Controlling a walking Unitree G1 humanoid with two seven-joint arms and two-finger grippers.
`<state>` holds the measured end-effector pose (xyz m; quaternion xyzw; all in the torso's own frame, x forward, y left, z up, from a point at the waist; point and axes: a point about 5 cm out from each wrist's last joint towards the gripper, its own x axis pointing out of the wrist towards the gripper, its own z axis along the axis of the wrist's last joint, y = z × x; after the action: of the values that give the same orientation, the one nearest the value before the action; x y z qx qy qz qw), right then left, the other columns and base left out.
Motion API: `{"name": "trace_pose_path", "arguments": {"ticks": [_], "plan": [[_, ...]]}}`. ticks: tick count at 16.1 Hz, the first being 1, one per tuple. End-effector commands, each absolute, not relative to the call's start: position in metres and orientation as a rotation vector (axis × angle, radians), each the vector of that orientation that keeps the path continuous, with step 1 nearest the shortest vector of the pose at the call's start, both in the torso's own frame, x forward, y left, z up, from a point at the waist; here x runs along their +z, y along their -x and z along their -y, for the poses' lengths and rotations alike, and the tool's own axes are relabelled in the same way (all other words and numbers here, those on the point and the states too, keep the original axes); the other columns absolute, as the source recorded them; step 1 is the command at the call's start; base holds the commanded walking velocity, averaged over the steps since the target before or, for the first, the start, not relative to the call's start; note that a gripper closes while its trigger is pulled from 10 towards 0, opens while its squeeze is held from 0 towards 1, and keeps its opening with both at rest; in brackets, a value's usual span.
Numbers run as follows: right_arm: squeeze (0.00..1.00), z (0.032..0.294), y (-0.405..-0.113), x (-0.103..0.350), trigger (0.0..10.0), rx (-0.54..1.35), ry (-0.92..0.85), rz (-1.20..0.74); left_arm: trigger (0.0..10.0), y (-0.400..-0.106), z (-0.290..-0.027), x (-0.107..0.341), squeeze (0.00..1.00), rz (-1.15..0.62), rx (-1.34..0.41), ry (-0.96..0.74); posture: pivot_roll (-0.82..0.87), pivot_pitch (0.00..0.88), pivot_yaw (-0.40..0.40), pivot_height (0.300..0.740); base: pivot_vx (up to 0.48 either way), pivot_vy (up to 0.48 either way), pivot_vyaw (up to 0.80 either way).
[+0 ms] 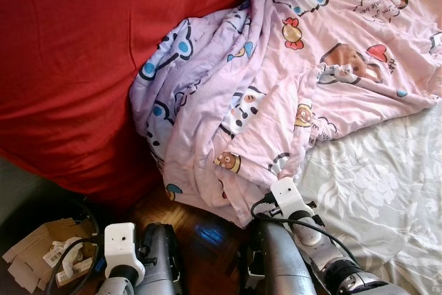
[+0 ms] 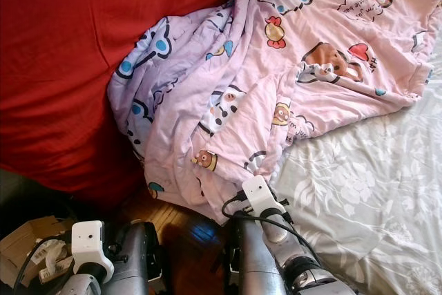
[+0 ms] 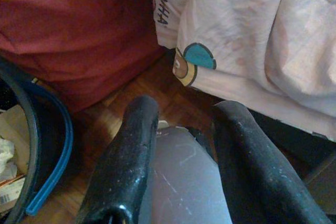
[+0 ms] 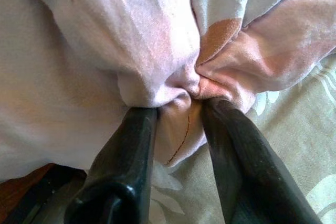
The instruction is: Clean up the room
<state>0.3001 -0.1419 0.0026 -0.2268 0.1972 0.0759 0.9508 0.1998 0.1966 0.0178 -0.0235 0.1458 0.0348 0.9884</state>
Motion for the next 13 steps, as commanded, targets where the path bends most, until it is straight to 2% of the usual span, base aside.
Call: {"name": "trace_pose_path", "arguments": {"ticks": [1,5,7,13], "plan": [[1.0,0.1437,-0.2928,-0.0049,10.0,0.145,0.441,-0.431,10.0,-0.1902,-0.198,0.0087,0.0,-0.346,0.08,0.051,0.02,0.387,-0.079,0.63,0.0,0.0,0.0],[1.0,0.1438,-0.2886,-0.009,10.0,0.149,0.443,-0.449,10.0,-0.193,-0.1963,0.0082,0.0,-0.344,0.073,0.052,0.02,0.364,-0.076,0.63,0.0,0.0,0.0],[1.0,0.1479,-0.288,-0.0099,10.0,0.085,0.359,-0.466,10.0,-0.1951,-0.196,0.008,0.0,-0.344,0.067,0.05,0.02,0.346,-0.073,0.63,0.0,0.0,0.0],[1.0,0.1516,-0.2941,-0.0051,10.0,0.048,0.307,-0.474,10.0,-0.194,-0.1956,0.0103,0.0,-0.341,0.066,0.049,0.03,0.364,-0.074,0.63,0.0,0.0,0.0]]}}
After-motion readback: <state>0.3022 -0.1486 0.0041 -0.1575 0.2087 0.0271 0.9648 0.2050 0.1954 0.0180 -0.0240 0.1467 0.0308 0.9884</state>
